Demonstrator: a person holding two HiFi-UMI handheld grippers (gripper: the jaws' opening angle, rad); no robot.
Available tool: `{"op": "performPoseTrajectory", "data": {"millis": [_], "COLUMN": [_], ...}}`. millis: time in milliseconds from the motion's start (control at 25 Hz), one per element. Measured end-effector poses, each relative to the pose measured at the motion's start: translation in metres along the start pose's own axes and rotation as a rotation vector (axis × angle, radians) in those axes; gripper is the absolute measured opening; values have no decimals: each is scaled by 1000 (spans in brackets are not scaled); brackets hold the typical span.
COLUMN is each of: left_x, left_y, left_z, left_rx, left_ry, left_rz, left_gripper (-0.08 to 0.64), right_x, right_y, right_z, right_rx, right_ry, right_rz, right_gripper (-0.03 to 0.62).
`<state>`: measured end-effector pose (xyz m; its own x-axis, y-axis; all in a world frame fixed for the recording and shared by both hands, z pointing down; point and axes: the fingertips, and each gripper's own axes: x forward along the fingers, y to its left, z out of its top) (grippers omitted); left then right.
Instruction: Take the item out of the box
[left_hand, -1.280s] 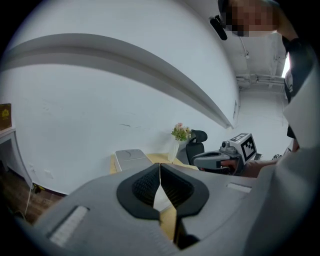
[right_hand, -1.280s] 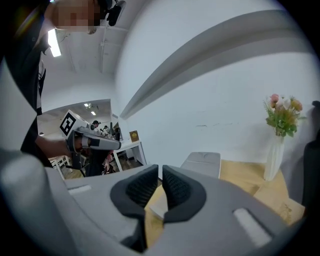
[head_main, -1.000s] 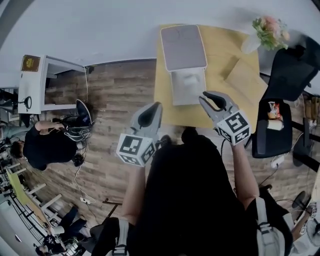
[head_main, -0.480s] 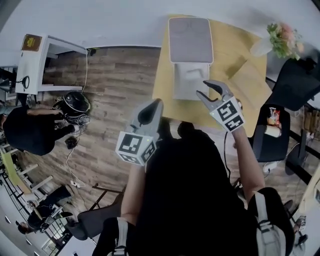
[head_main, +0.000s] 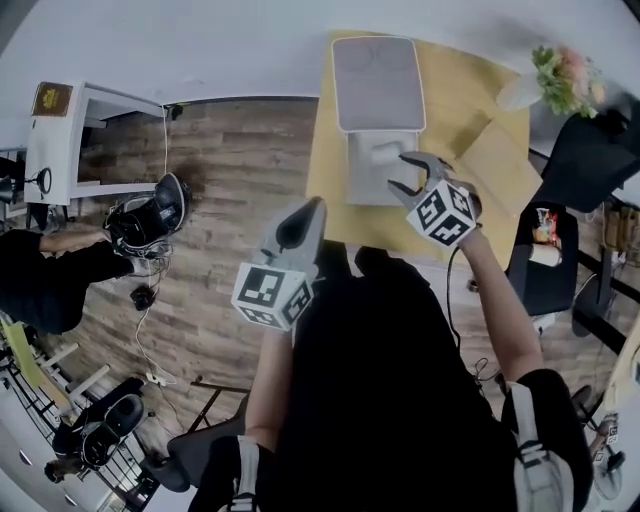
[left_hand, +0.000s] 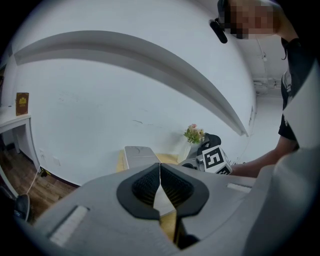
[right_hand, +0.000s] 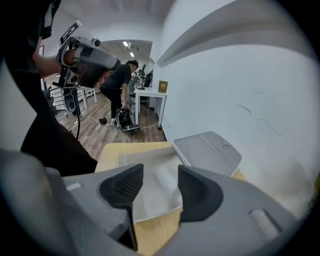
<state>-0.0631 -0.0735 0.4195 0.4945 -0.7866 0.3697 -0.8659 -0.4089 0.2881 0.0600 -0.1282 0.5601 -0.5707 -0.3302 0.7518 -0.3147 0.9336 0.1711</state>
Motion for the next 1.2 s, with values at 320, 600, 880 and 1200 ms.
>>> {"op": "performPoseTrajectory", "data": {"millis": [320,600,880,1200], "left_x": [16,21,26,33], "left_y": [8,16,29,36], "left_z": [-2,-8,-5,-9], "left_rx": [-4,-9,-15,-11], "left_ry": [33,65,78,97], "left_rz": [-54,-78,-94,-115], "left_gripper": [11,11,11,11], "right_x": [35,61,83,104], "right_y": [-5,-8,-12,-14], "right_z": [-18,-26,-35,-51], "right_rx": [-61,-111,-184,-210], "right_ry": [101,179,260,325], "right_rz": [22,33,51,72], "right_gripper": [233,233,235,233]}}
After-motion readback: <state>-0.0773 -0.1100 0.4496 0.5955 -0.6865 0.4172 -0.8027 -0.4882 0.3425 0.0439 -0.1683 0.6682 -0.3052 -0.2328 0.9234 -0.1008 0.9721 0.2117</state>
